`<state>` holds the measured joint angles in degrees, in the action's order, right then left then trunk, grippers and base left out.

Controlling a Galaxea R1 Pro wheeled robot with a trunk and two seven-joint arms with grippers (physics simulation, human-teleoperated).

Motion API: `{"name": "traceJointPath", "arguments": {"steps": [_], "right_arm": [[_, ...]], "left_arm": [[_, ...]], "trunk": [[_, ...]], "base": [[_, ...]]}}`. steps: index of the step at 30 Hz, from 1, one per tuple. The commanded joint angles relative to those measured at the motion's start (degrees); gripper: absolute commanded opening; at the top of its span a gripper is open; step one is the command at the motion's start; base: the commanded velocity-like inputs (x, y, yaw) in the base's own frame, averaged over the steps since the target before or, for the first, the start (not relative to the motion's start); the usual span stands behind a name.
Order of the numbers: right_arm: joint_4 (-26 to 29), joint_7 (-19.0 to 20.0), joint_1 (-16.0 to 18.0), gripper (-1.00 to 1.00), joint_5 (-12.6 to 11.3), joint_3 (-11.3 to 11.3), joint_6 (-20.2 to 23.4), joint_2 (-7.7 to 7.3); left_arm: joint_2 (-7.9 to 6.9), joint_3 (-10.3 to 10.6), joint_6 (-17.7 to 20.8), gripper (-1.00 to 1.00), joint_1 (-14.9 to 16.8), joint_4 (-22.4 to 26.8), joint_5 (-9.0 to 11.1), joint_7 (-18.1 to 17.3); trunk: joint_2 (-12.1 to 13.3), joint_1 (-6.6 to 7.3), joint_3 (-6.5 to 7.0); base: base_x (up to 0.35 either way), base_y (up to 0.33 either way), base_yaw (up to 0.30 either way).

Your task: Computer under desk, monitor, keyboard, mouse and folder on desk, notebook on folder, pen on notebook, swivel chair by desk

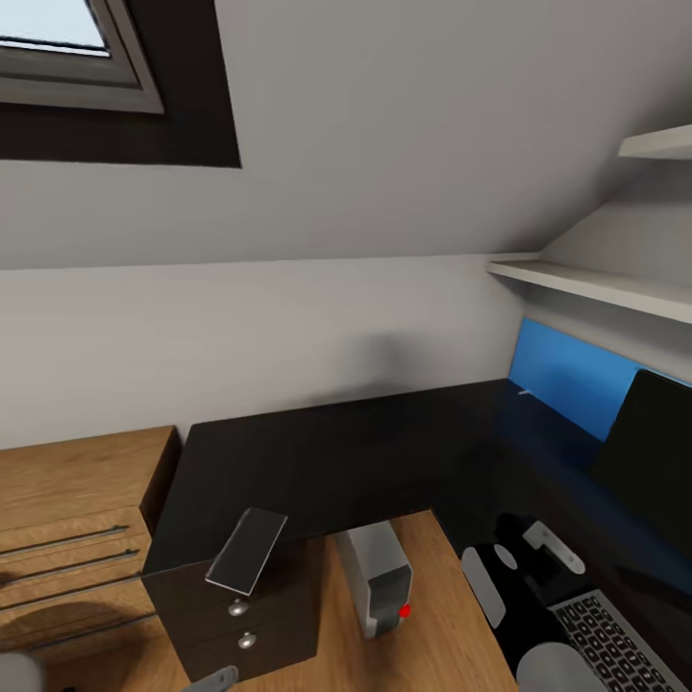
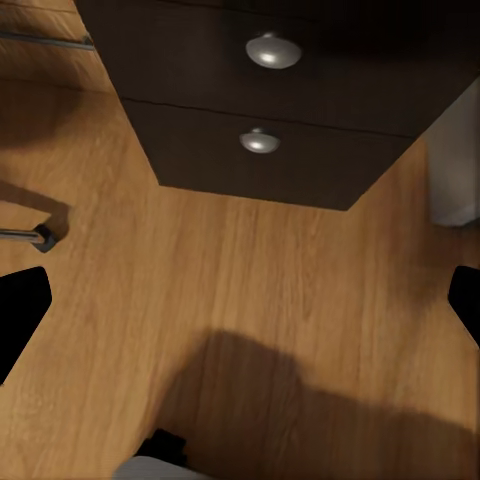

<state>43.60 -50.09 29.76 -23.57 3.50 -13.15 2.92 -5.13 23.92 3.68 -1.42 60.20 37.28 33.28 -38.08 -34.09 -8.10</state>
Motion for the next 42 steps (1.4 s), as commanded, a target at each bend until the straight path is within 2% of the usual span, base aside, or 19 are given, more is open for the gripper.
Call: {"name": "traceJointPath", "arguments": {"steps": [1, 4, 9, 12, 13, 16, 27, 28, 29, 32, 37, 42], "right_arm": [[-0.3, 0.0, 0.2, -1.0, -0.5, 0.1, -0.5, -0.14], [-7.6, 0.0, 4.3, -1.0, -0.8, 0.1, -0.5, -2.33], [-11.9, 0.3, 6.7, -1.0, -1.1, 0.2, -0.5, -4.6], [-15.0, 2.4, 8.3, -1.0, -1.3, 0.3, -0.4, -6.17], [-19.0, 4.2, 10.3, -1.0, -1.3, 0.4, -0.5, -6.82], [-24.3, 5.6, 13.7, -1.0, -1.4, 0.5, -0.5, -7.23], [-26.2, 6.1, 14.9, -1.0, -2.1, 0.6, 0.4, -9.61], [-26.4, 6.2, 15.0, -1.0, -3.7, 0.7, 0.6, -10.1], [-26.9, 6.5, 15.0, -1.0, -7.2, 0.7, 0.7, -10.43], [-27.2, 7.7, 15.0, -1.0, -10.7, 0.7, 1.4, -10.6], [-27.4, 8.4, 15.0, -1.0, -12.0, 0.7, 3.7, -10.56], [-27.4, 8.4, 15.0, -1.0, -12.2, 0.6, 4.0, -10.43]], "left_arm": [[-0.03, 0.2, 0.3, 1.0, 0.0, 0.0, 0.2, 0.3], [0.1, 1.4, 0.3, 1.0, 0.0, -0.5, 0.2, 0.0], [0.12, 2.1, 0.3, 1.0, 0.0, -0.5, 0.2, -0.1], [0.13, 2.2, 0.3, 1.0, 0.0, -0.5, 0.2, -0.1], [0.12, 2.2, 0.3, 1.0, 0.0, -0.5, 0.2, -0.1], [0.19, 2.3, 0.4, 1.0, 0.0, -0.5, 0.3, -0.1], [0.21, 3.4, 0.4, 1.0, 0.0, -0.5, 0.3, 0.0], [0.21, 3.4, 0.3, 1.0, 0.0, -0.5, 0.3, 0.0], [0.21, 3.4, 0.3, 1.0, 0.0, -0.5, 0.3, 0.1], [0.21, 3.4, 0.3, 1.0, 0.0, -0.2, 0.4, 0.1], [0.22, 3.4, 0.4, 1.0, 0.0, 0.0, 0.5, 0.2], [0.28, 3.4, 0.3, 1.0, 0.0, 0.0, 0.5, 0.3]], "trunk": [[-0.1, -0.04, -0.08], [-0.1, -0.04, -0.08], [-0.1, -0.04, -0.08], [-0.1, -0.04, -0.08], [-0.1, -0.04, -0.08], [-0.1, -0.04, -0.08], [-0.1, -0.04, -0.08], [-0.1, -0.04, -0.08], [-0.1, -0.04, -0.08], [-0.1, -0.04, -0.08], [-0.1, -0.04, -0.08], [-2.1, -1.13, -0.98]], "base": [[0.115, 0.002, 0.0], [0.028, 0.001, 0.0], [0.004, 0.0, 0.0], [0.0, 0.0, 0.0], [0.0, 0.0, 0.0], [0.0, 0.0, 0.0], [0.0, 0.0, 0.0], [0.0, 0.0, 0.0], [0.0, 0.0, 0.0], [0.0, 0.0, 0.0], [0.0, 0.0, 0.0], [0.0, 0.0, 0.0]]}}
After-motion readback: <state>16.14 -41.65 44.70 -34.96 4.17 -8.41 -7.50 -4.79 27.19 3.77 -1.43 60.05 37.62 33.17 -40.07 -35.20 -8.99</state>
